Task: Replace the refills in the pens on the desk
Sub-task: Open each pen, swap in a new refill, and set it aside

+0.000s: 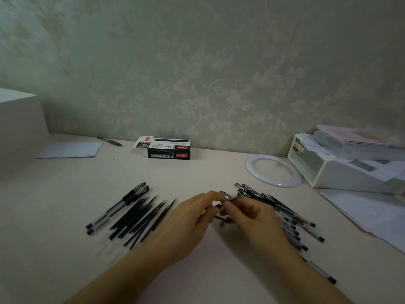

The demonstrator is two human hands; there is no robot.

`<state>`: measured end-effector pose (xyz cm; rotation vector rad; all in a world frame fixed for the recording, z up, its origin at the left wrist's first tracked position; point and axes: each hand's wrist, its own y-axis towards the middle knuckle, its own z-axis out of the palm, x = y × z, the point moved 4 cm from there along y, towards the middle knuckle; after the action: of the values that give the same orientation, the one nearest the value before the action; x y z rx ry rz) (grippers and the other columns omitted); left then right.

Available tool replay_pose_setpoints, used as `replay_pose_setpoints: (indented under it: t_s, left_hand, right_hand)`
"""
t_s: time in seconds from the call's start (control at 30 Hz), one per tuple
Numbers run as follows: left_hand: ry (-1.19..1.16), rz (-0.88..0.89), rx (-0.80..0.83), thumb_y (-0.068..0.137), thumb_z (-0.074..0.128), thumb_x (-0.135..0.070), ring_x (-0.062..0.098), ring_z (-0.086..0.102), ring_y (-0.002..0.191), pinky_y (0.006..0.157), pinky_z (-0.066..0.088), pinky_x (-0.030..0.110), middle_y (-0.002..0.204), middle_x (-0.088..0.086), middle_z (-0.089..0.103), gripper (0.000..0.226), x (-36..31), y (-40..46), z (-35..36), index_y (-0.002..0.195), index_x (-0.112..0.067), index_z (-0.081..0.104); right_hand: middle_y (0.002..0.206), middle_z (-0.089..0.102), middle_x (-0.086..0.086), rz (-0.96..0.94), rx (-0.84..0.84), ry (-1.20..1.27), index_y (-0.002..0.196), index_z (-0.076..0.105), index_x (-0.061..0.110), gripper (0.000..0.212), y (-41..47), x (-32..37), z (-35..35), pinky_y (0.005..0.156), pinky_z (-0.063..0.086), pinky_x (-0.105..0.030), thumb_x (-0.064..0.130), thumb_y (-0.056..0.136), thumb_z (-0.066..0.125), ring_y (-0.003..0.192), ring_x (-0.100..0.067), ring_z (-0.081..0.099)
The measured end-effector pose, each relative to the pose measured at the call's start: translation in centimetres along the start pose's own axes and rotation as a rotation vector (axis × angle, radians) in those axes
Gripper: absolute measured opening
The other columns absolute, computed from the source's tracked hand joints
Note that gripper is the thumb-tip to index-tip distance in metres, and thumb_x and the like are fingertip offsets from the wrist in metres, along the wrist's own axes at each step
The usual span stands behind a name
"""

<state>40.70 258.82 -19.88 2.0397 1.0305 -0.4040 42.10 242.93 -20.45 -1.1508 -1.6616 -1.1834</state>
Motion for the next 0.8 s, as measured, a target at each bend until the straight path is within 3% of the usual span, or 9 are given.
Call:
replay_pose_setpoints:
  t_s: [0.1, 0.27, 0.37, 0.5, 0.57, 0.67, 0.73, 0.8]
  left_hand:
    - [-0.023, 0.027, 0.007, 0.098, 0.052, -0.017, -0.012, 0.052, 0.066, 0.058, 0.034, 0.002, 0.091, -0.027, 0.056, 0.028, 0.0, 0.1, 0.3, 0.119, -0.036, 0.053]
    - [-0.004, -0.031, 0.027, 0.097, 0.053, -0.027, 0.01, 0.052, 0.056, 0.053, 0.036, 0.012, 0.091, -0.015, 0.059, 0.033, 1.0, 0.0, 0.5, 0.121, -0.046, 0.041]
    - [0.063, -0.018, 0.035, 0.097, 0.053, -0.027, 0.009, 0.049, 0.056, 0.054, 0.035, 0.012, 0.09, -0.019, 0.059, 0.025, 1.0, -0.1, 0.5, 0.115, -0.042, 0.046]
    - [0.092, -0.04, 0.016, 0.097, 0.052, -0.028, 0.004, 0.05, 0.061, 0.058, 0.037, 0.01, 0.091, -0.019, 0.057, 0.02, 1.1, 0.0, 0.2, 0.113, -0.04, 0.05]
    - [0.095, -0.05, 0.014, 0.097, 0.052, -0.027, 0.003, 0.051, 0.062, 0.058, 0.036, 0.009, 0.091, -0.019, 0.057, 0.018, 0.9, 0.0, 0.1, 0.113, -0.038, 0.052]
    - [0.109, -0.078, -0.012, 0.097, 0.052, -0.026, 0.001, 0.052, 0.063, 0.057, 0.036, 0.009, 0.09, -0.02, 0.056, 0.017, 0.7, 0.0, -0.2, 0.111, -0.035, 0.054]
    - [0.138, -0.114, -0.039, 0.097, 0.052, -0.027, 0.0, 0.051, 0.062, 0.056, 0.035, 0.01, 0.088, -0.022, 0.055, 0.015, 0.8, 0.0, -0.5, 0.11, -0.035, 0.054]
    - [0.174, -0.157, -0.067, 0.096, 0.053, -0.029, -0.004, 0.052, 0.068, 0.057, 0.036, 0.01, 0.088, -0.023, 0.054, 0.013, 1.0, 0.0, -0.9, 0.108, -0.034, 0.055]
  right_hand:
    - [0.08, 0.077, 0.0, 0.098, -0.004, 0.127, 0.084, 0.079, 0.021, 0.011, 0.0, -0.2, 0.2, 0.063, 0.05, -0.012, 0.02, 0.089, 0.068, 0.069, -0.005, 0.069]
    - [0.086, 0.077, -0.007, 0.179, -0.046, 0.266, 0.088, 0.075, 0.012, 0.018, 0.4, -1.0, -0.3, 0.068, 0.056, -0.019, 0.019, 0.095, 0.06, 0.077, -0.017, 0.073]
    - [0.089, 0.077, -0.009, 0.207, -0.175, 0.375, 0.094, 0.064, 0.004, 0.024, 1.0, -1.0, -1.4, 0.064, 0.056, -0.021, 0.019, 0.102, 0.048, 0.079, -0.022, 0.074]
    - [0.072, 0.074, 0.0, 0.176, -0.441, 0.468, 0.095, 0.057, 0.007, 0.021, 1.3, -0.8, -4.4, 0.056, 0.054, -0.021, 0.02, 0.104, 0.043, 0.061, -0.011, 0.067]
    - [0.063, 0.066, 0.005, 0.127, -0.501, 0.334, 0.098, 0.063, 0.012, 0.02, 1.3, -0.6, -6.0, 0.056, 0.05, -0.023, 0.023, 0.102, 0.047, 0.055, -0.006, 0.058]
    - [0.062, 0.058, 0.011, -0.016, -0.504, -0.152, 0.089, 0.069, 0.028, 0.019, 1.4, 0.0, -7.7, 0.056, 0.04, -0.02, 0.028, 0.099, 0.053, 0.053, -0.002, 0.048]
    - [0.069, 0.059, 0.012, -0.112, -0.481, -0.468, 0.089, 0.068, 0.026, 0.015, 1.4, 0.3, -8.1, 0.057, 0.04, -0.016, 0.025, 0.098, 0.056, 0.062, -0.004, 0.052]
    - [0.08, 0.059, 0.009, -0.136, -0.438, -0.731, 0.092, 0.069, 0.02, 0.011, 1.3, 0.0, -8.1, 0.063, 0.044, -0.025, 0.02, 0.096, 0.059, 0.071, -0.01, 0.054]
